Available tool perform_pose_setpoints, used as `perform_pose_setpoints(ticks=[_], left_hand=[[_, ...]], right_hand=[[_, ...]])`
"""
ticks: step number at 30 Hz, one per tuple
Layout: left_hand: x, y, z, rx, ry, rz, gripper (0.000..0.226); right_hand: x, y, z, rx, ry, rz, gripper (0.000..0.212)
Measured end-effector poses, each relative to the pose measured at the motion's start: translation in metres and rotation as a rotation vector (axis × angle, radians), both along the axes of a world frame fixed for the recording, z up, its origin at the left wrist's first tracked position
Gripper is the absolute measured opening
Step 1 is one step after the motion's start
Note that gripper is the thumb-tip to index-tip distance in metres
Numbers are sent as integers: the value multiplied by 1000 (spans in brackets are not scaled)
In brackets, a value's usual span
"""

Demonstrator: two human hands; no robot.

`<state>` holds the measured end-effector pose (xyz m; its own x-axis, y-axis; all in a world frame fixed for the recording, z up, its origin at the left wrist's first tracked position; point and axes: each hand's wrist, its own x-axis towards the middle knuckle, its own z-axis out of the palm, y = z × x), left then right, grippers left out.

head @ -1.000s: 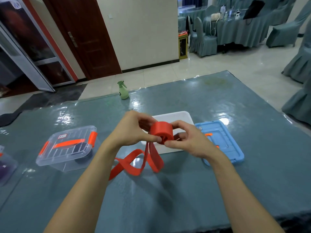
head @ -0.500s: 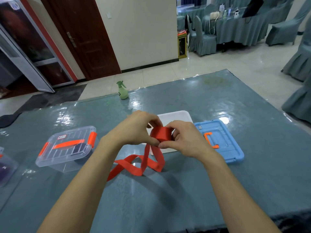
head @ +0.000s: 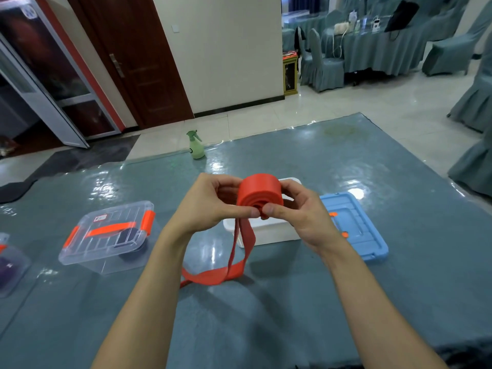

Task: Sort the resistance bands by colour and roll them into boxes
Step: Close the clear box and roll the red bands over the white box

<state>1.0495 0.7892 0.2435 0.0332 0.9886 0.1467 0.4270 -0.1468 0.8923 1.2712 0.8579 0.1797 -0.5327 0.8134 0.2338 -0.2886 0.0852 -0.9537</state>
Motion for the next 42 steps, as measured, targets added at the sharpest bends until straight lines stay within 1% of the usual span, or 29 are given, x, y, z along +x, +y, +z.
perform_pose_setpoints(ticks=[2, 3, 4, 5, 6, 7, 8, 9, 11, 13, 15, 16, 17, 19, 21, 22, 24, 27, 29, 31, 32, 34, 36, 37, 38, 39, 40, 42], left_hand=[[-2, -2, 5, 3, 166, 41, 43], [-2, -3, 9, -12, 279, 42, 40], [-2, -4, 12, -25, 435, 40, 38], [0, -3, 16, -28, 637, 40, 37], [3, -2, 19, -30, 850, 38, 39], [8, 0, 21, -39, 1028, 32, 41], [13, 1, 22, -52, 1145, 21, 42], [17, 2, 23, -65, 1215, 7, 44], [20, 5, 25, -83, 1301, -21, 48], [20, 7, 26, -108, 1299, -34, 54], [19, 6, 25, -123, 1237, -44, 62], [16, 6, 25, -124, 1176, -41, 67], [12, 5, 25, -128, 1072, -34, 72], [-1, 1, 24, -132, 750, -35, 81], [-14, -2, 20, -70, 411, -67, 78], [-17, -2, 18, -33, 280, -75, 74], [-17, -2, 12, 2, 140, -70, 70], [-8, -1, 8, 31, 28, -40, 70], [-4, 1, 11, 57, -10, -13, 67], [-2, 1, 14, 70, 16, 3, 61], [-2, 0, 16, 74, 74, 15, 57], [-3, -2, 19, 69, 264, 52, 50], [-1, -3, 22, 48, 546, 74, 48], [2, -2, 25, 38, 736, 77, 48], [6, -1, 27, 29, 924, 75, 50], [10, -1, 28, 20, 1074, 65, 51], [14, 0, 28, 12, 1169, 47, 51], [21, 1, 27, 0, 1257, 6, 50]], right_hand=[[2, 1, 1, 40, -113, 49, 48], [4, 1, 2, 91, -232, 53, 55], [6, 0, 2, 165, -378, 21, 65], [6, 0, 3, 254, -518, -33, 76], [5, -2, 3, 343, -621, -79, 83], [1, -3, 3, 408, -675, -94, 85], [-2, -5, 3, 436, -688, -78, 79], [-6, -7, 3, 440, -685, -53, 68], [-12, -12, 2, 449, -692, -26, 47], [-14, -13, 2, 464, -721, -35, 46], [-13, -12, 3, 469, -727, -52, 50], [-11, -10, 4, 467, -703, -68, 51], [-8, -8, 4, 457, -663, -92, 50], [-1, -5, 7, 410, -552, -136, 46], [6, -4, 10, 320, -401, -135, 42], [7, -4, 11, 262, -319, -124, 41], [8, -1, 16, 167, -189, -116, 42], [4, 1, 19, 85, -35, -86, 40], [-2, 0, 15, 15, 44, -45, 42], [-5, -1, 9, -39, 83, 22, 40], [-4, 0, 7, -42, 63, 54, 39], [1, 2, 8, 31, -99, 75, 45], [6, 1, 12, 186, -380, -5, 64], [6, 0, 14, 281, -515, -59, 75], [5, -2, 15, 371, -610, -85, 81], [2, -4, 15, 435, -663, -86, 78], [-2, -7, 16, 467, -693, -78, 68], [-7, -12, 17, 490, -728, -85, 48]])
